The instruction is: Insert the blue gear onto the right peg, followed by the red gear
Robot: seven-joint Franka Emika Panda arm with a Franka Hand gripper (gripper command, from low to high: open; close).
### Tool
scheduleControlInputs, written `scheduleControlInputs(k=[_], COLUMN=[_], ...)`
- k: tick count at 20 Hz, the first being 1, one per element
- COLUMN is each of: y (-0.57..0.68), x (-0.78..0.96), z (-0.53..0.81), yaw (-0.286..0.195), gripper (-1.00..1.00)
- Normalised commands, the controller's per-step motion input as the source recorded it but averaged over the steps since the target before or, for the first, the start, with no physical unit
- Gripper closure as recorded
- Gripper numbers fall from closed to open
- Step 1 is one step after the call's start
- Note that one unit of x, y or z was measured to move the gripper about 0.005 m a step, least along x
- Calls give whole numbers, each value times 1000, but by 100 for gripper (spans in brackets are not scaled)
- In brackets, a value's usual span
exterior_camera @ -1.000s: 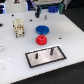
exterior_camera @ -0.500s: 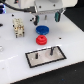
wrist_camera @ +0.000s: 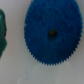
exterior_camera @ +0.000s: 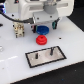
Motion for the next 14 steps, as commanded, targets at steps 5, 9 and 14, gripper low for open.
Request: scheduleControlInputs(k=[5,9,14], y=[-28,-9,0], x=[-308,-378,-95], z=[-203,-82,-1], yaw=[0,0,0], gripper=[100,100,100])
